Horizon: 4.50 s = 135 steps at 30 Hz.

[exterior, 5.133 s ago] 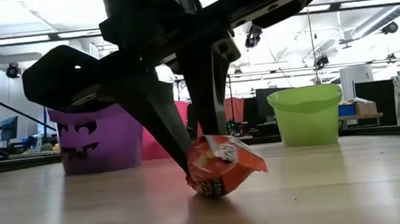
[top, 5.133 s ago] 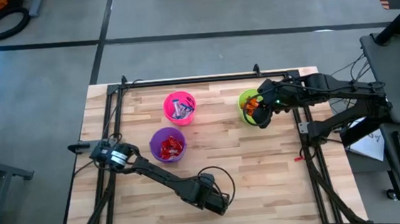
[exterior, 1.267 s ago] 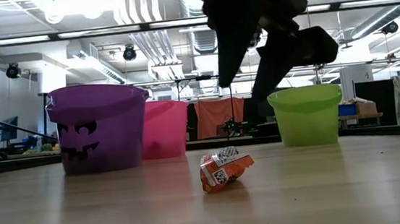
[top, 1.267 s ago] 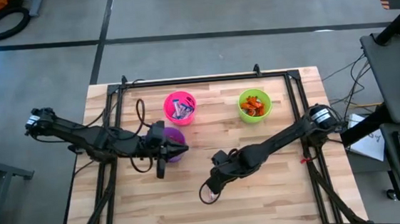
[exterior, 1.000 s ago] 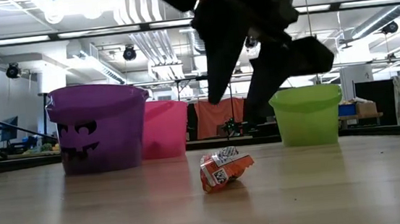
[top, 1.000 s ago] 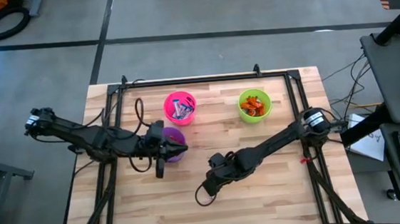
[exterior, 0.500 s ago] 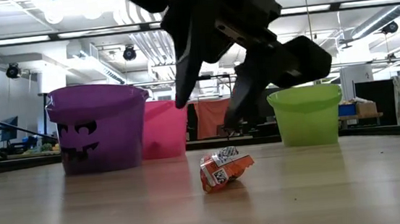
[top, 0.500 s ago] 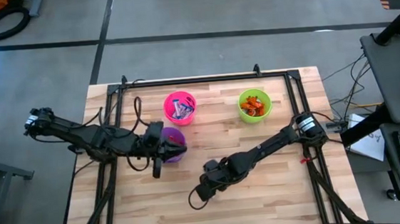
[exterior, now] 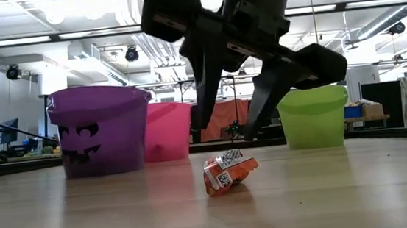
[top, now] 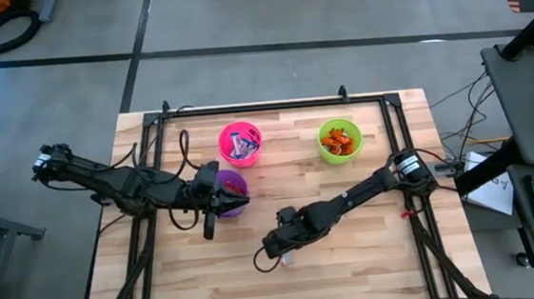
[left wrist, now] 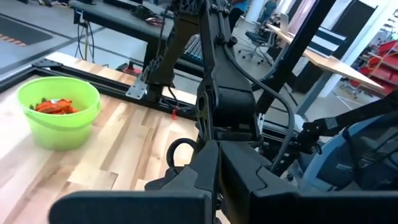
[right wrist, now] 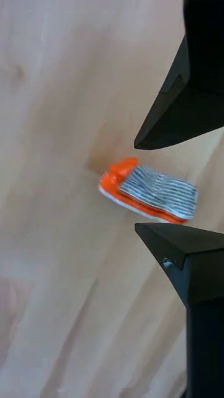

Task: Sort candy
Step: Put the orange chocolate into the green bucket, then return to Home Position

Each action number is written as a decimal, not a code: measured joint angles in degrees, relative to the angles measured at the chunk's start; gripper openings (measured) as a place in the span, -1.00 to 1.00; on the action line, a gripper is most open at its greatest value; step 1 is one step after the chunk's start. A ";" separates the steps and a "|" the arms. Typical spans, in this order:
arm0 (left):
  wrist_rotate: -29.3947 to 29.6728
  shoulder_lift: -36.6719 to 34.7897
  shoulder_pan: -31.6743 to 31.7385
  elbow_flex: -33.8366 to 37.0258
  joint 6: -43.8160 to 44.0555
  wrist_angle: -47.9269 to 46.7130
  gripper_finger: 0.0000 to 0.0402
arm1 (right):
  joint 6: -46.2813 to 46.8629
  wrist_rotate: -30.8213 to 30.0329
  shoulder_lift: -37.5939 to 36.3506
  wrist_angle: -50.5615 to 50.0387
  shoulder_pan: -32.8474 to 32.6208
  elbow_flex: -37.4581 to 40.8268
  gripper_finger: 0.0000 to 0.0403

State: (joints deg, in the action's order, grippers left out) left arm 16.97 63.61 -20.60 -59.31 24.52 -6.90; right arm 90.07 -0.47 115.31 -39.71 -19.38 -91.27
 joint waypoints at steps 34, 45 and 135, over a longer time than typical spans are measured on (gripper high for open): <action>0.00 0.00 10.03 -0.01 -3.92 0.28 -1.00 | -4.23 2.64 3.61 4.45 0.66 -0.19 -0.82; 0.00 -0.48 11.08 -0.02 -4.11 2.88 -1.00 | -16.62 1.48 -4.61 3.08 6.88 -0.21 -0.84; -8.96 -6.85 16.48 2.06 -12.09 10.65 -1.00 | -95.24 25.53 -75.53 24.23 41.01 48.45 -0.53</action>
State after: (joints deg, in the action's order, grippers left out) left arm 8.01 56.77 -4.12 -57.25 12.43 3.75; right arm -5.17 25.06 39.77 -15.48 21.63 -42.82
